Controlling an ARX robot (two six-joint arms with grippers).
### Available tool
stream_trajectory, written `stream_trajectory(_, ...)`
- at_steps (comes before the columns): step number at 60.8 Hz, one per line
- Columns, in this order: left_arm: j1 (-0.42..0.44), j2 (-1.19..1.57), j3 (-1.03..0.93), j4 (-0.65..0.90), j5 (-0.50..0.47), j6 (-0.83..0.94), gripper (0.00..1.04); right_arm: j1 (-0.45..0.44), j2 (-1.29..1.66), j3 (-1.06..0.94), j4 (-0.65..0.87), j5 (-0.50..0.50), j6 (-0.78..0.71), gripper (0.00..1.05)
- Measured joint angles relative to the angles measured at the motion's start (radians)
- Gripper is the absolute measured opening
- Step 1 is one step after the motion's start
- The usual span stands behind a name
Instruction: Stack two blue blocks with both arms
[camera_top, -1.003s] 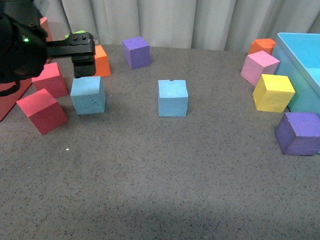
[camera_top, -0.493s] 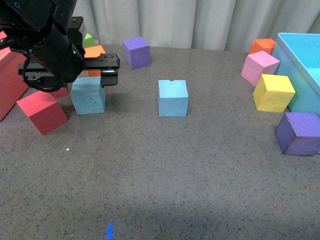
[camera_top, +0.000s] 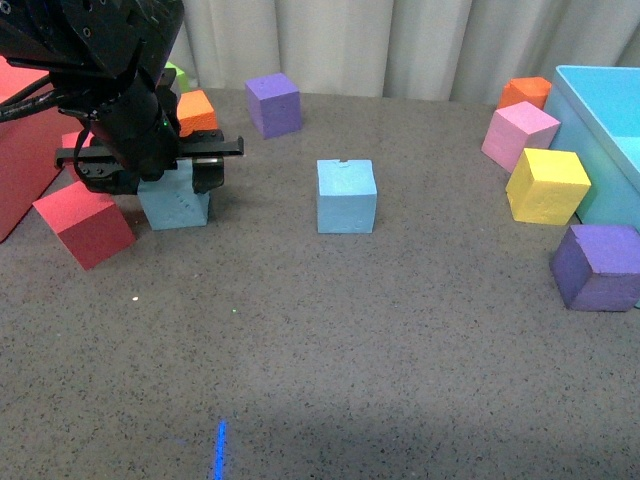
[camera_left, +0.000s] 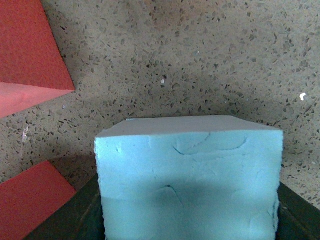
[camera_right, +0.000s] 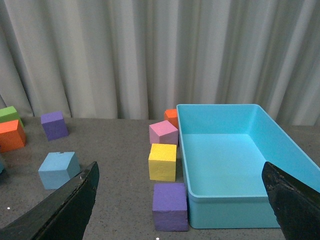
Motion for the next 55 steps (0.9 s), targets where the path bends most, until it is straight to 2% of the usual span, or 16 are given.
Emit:
stream_trajectory(8, -0.005, -0.007, -0.002, -0.006, -0.001, -0.003, 0.54, 0.0, 0.0, 0.0, 0.0, 0.0, 0.0, 0.95)
stream_trajectory(21, -0.046, -0.069, -0.03, -0.021, -0.007, -0.013, 0.51, 0.0, 0.0, 0.0, 0.0, 0.0, 0.0, 0.95)
stream_trajectory(46, -0.269, -0.171, 0.022, -0.1, -0.012, -0.079, 0.5, 0.0, 0.0, 0.0, 0.0, 0.0, 0.0, 0.95)
stream_trajectory(55, -0.317, -0.134, 0.09, -0.142, -0.062, -0.104, 0.5, 0.0, 0.0, 0.0, 0.0, 0.0, 0.0, 0.95)
